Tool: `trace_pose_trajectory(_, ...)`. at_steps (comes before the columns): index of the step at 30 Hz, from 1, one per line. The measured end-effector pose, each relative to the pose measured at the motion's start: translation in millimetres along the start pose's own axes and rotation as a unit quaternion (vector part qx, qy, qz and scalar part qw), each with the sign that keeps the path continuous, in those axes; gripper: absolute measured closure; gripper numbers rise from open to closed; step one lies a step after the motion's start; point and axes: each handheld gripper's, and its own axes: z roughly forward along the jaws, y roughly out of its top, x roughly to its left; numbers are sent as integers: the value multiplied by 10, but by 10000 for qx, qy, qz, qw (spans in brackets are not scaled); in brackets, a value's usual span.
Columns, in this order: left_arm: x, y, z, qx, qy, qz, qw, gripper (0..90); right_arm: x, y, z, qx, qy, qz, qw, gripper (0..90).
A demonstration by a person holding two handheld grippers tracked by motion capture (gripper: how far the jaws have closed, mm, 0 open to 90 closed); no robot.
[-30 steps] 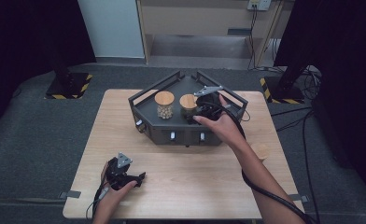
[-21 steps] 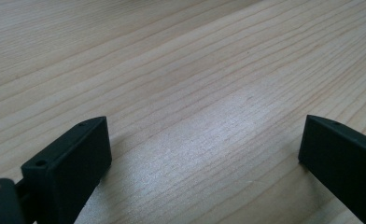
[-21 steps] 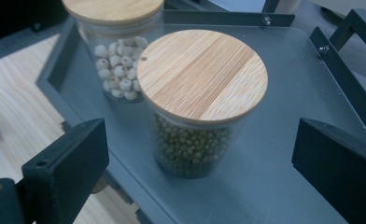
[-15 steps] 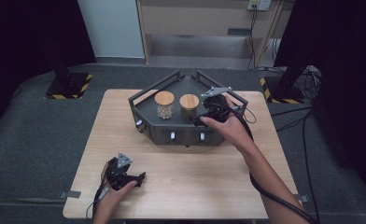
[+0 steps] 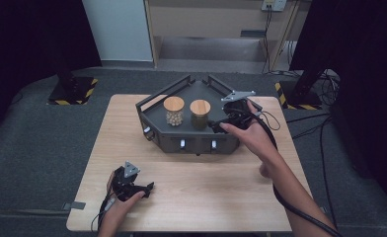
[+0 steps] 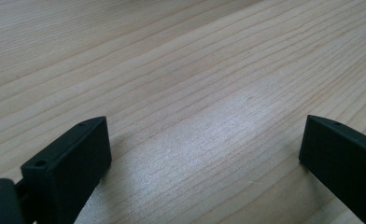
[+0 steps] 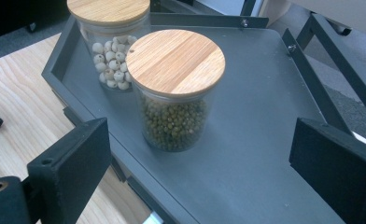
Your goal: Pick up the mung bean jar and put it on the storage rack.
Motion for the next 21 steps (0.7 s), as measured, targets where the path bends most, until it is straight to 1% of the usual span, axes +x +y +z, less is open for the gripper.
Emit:
trace_pose_trajectory(6, 0, 1, 0, 2, 0, 2, 10000, 9, -46, -9, -83, 46, 12, -20, 10000, 57)
trace_pose_trajectory(10, 0, 1, 0, 2, 0, 2, 10000, 9, -96, -54, -140, 6, 43, -3, 10000, 55)
trace_pose_trajectory(13, 0, 1, 0, 2, 1, 2, 10000, 9, -121, -74, -171, 52, 50, -17, 10000, 46)
trace_pose_trajectory(21, -1, 1, 1, 1, 2, 2, 10000, 8, -183, -166, -278, 72, 57, 68, 9999, 40)
